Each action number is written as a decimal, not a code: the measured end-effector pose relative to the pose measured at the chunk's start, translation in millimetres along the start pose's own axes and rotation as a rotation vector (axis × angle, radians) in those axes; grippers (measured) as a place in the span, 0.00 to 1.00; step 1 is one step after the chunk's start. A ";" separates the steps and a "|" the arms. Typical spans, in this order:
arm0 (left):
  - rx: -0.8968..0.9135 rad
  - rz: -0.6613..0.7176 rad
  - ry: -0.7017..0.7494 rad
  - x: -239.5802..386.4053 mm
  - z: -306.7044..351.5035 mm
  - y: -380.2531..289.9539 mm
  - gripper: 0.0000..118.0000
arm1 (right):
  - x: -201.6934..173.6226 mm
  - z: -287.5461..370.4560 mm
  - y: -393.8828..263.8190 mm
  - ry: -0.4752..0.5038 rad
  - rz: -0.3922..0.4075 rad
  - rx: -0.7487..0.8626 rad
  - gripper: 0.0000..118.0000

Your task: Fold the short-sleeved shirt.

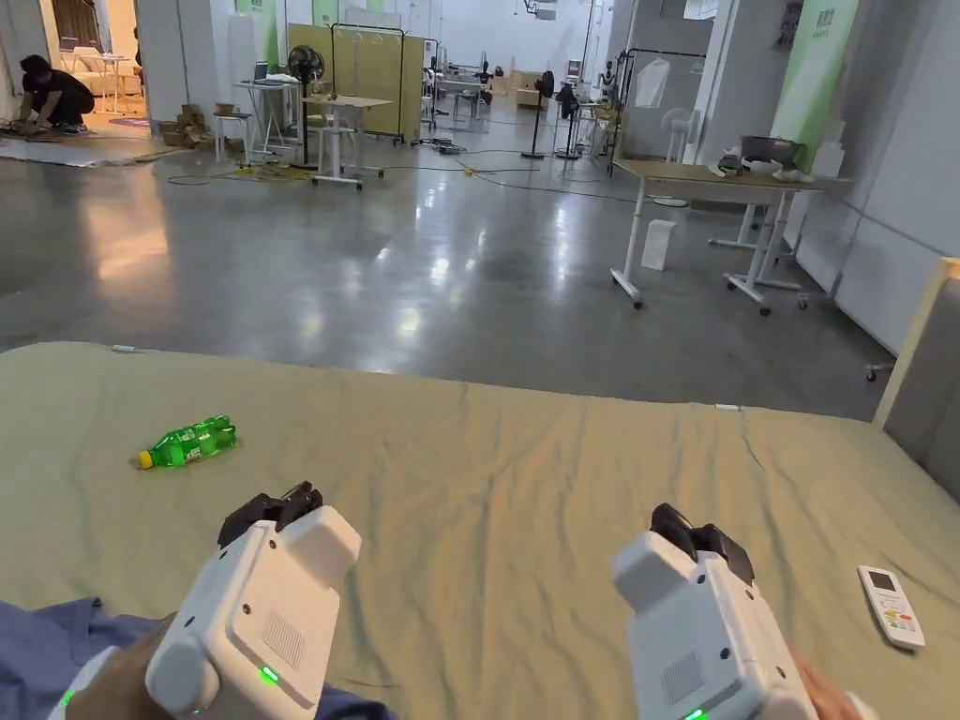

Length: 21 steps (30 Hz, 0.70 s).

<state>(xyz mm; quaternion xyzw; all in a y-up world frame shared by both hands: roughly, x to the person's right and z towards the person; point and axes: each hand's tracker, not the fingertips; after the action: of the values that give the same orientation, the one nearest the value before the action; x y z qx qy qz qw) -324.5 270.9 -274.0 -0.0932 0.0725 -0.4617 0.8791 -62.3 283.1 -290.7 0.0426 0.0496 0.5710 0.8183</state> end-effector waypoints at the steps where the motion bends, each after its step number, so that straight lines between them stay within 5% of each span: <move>1: 0.009 -0.045 0.003 1.7 0.2 -2.3 0.06 | -1.1 0.6 -4.5 0.004 0.022 -0.005 0.00; 3: -0.001 -0.082 0.014 4.3 -2.8 -13.5 0.06 | -0.9 1.7 -5.2 0.013 0.037 0.000 0.00; 6: -0.007 0.066 -0.002 -2.4 -2.7 -15.2 0.06 | 5.4 -0.6 -11.2 0.009 -0.051 -0.022 0.00; 14: -0.059 0.956 -0.060 -42.4 4.5 -19.6 0.06 | 34.3 -7.4 -29.9 0.047 -0.930 -0.153 0.00; 16: -0.031 1.163 -0.080 -49.2 -0.2 -31.8 0.06 | 33.0 -8.1 -42.4 0.086 -1.220 -0.228 0.00; 17: -0.024 1.229 -0.073 -50.9 0.6 -34.2 0.06 | 32.5 -4.3 -44.0 0.063 -1.292 -0.255 0.00; 21: 0.020 1.322 -0.053 -54.6 3.1 -38.4 0.06 | 32.8 -0.5 -40.5 -0.005 -1.308 -0.244 0.00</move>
<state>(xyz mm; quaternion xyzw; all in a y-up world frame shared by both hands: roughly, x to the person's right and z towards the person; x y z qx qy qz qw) -385.2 294.9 -259.8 -0.0324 0.0885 0.1771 0.9797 -13.5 299.9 -297.4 -0.0878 -0.0014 -0.0418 0.9953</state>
